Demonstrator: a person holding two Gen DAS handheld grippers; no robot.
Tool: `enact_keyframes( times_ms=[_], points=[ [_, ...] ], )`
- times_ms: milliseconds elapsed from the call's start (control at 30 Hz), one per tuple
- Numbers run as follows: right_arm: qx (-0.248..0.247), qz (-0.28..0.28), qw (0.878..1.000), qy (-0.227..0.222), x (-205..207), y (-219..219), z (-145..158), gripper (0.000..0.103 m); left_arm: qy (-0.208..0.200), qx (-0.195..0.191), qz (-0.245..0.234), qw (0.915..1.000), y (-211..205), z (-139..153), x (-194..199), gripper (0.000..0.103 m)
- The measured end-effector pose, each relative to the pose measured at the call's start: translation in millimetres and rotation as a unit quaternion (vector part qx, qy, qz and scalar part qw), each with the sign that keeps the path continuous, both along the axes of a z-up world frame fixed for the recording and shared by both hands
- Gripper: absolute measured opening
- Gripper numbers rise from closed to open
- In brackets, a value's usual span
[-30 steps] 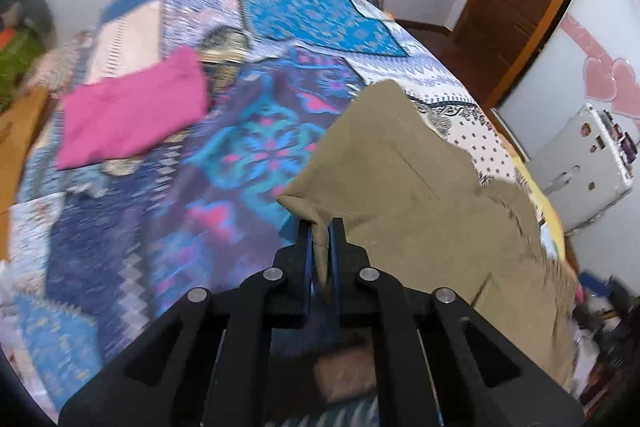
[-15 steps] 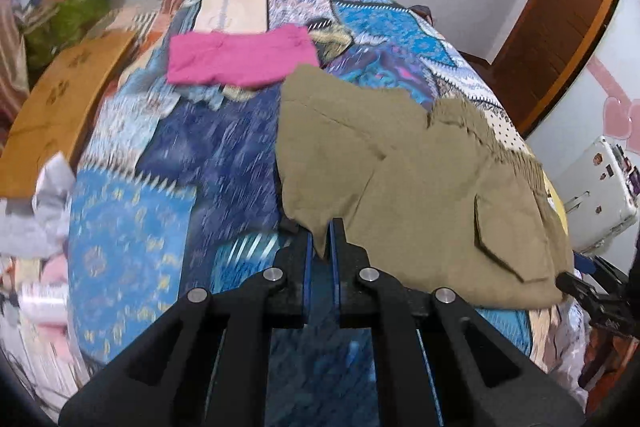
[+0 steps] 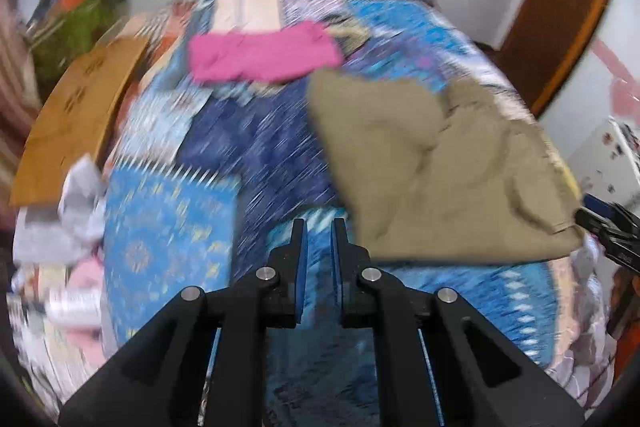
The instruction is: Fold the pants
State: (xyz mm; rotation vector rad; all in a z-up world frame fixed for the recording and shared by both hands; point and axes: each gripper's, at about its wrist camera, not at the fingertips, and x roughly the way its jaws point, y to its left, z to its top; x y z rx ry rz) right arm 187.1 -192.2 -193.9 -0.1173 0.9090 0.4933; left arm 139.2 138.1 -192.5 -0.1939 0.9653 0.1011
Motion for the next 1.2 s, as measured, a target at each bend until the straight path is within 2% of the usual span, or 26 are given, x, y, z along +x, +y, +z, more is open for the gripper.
enact_keyframes(
  times_ms=[100,233,300,433,533,633,733,800,867,1000,1133,1200],
  points=[
    [0.012,0.007,1.0,-0.015,4.4,5.7,10.3,0.063,-0.023,0.0,-0.046,0.9987,-23.3,19.2,20.4,0.01],
    [0.022,0.008,0.999,-0.029,19.3,15.8,13.3,0.063,-0.031,-0.011,-0.098,0.9946,-53.0,24.5,55.3,0.025],
    [0.029,0.0,0.999,-0.035,29.7,18.8,9.6,0.063,-0.026,-0.013,-0.117,0.9926,-65.6,20.7,71.6,0.027],
    [0.036,-0.005,0.999,-0.015,48.0,21.9,-4.7,0.062,0.013,-0.037,-0.15,0.9878,-85.3,-3.5,106.1,0.027],
    [0.02,0.001,1.0,0.006,56.2,24.7,-17.8,0.048,0.027,-0.004,-0.147,0.9888,-89.6,-21.2,118.4,0.027],
    [0.023,0.003,1.0,0.007,59.2,21.1,-26.6,0.047,0.021,-0.004,-0.136,0.9905,-83.3,-30.8,123.2,0.032],
    [0.019,-0.002,1.0,0.004,62.9,16.5,-29.5,0.047,0.011,0.015,-0.114,0.9933,-76.1,-33.6,122.1,0.055],
    [0.028,-0.006,1.0,0.013,65.7,13.6,-33.3,0.047,0.012,0.007,-0.112,0.9936,-73.8,-36.3,123.9,0.055],
    [0.028,-0.009,0.999,0.015,66.0,13.9,-32.6,0.047,0.01,0.013,-0.112,0.9936,-74.6,-32.5,121.6,0.055],
    [0.013,-0.002,1.0,0.007,58.4,14.9,-20.4,0.047,-0.009,0.052,-0.119,0.9915,-78.5,-15.0,108.3,0.055],
    [0.023,0.003,1.0,0.012,50.7,8.2,-7.2,0.049,-0.035,0.033,-0.108,0.993,-59.6,7.2,91.9,0.055],
    [0.03,0.003,0.999,0.015,47.0,4.1,-1.4,0.056,-0.044,0.018,-0.103,0.9936,-47.8,15.0,85.4,0.06]
  ],
)
